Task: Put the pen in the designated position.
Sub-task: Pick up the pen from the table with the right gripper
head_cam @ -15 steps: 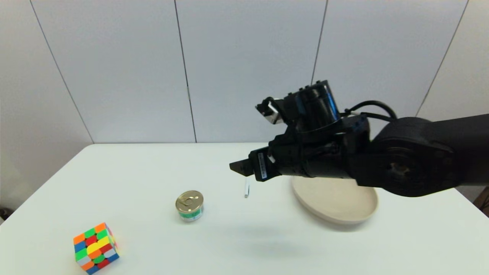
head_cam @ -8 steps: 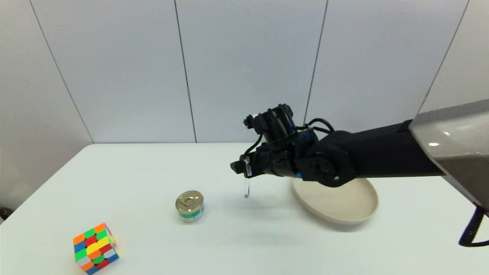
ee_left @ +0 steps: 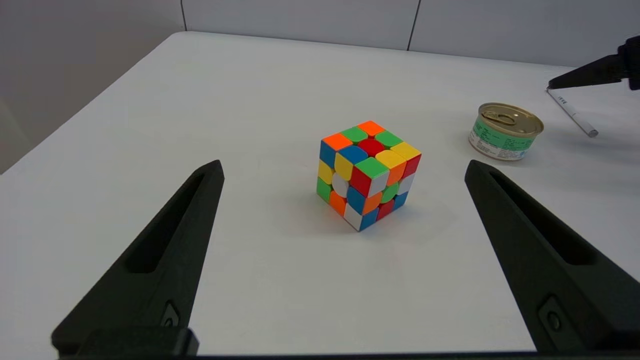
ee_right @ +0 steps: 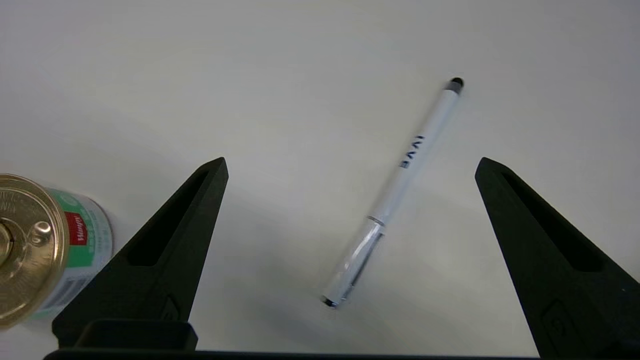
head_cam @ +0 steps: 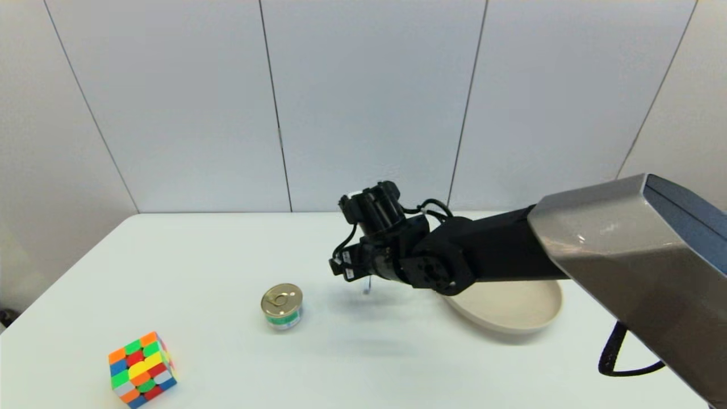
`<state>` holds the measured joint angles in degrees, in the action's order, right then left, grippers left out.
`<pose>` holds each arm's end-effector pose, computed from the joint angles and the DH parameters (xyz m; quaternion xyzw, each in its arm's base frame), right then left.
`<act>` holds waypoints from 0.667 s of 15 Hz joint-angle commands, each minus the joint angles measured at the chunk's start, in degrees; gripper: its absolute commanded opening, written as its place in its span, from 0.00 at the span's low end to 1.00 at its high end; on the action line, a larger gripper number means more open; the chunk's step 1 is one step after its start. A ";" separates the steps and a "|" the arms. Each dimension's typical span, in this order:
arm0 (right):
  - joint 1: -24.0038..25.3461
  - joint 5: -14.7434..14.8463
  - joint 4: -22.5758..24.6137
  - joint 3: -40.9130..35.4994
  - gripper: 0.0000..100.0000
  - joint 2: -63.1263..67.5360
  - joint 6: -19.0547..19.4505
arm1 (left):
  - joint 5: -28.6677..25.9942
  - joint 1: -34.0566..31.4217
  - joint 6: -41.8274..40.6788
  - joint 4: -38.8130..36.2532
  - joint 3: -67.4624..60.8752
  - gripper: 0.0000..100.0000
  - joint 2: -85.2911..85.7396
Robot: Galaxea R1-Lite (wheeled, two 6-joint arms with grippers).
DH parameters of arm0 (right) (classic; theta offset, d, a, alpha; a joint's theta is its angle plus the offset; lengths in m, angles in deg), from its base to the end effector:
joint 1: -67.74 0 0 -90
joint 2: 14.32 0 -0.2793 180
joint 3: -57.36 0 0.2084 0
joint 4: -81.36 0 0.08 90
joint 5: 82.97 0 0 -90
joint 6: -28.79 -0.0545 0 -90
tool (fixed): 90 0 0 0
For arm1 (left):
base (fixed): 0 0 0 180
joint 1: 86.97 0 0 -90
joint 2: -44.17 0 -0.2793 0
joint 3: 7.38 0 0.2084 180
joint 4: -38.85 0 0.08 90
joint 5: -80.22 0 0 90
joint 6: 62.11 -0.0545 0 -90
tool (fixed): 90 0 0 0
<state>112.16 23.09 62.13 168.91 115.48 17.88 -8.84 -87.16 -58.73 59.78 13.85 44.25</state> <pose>0.3546 0.3264 0.0688 -0.0738 0.2984 0.2045 0.9294 0.0493 0.0011 0.0762 -0.0295 -0.0036 0.0098 0.9995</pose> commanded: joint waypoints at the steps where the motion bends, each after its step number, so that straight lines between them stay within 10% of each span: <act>1: 0.67 1.95 -0.68 2.40 1.00 2.92 -0.25 | 0.03 0.01 0.05 -0.05 0.00 1.00 0.01; 10: 0.31 6.52 -0.94 3.46 1.00 4.15 -3.33 | 0.03 -0.08 0.05 -0.05 0.00 1.00 0.01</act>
<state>112.70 29.43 61.16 171.95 119.83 14.65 -8.86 -87.16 -58.75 59.78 13.85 44.25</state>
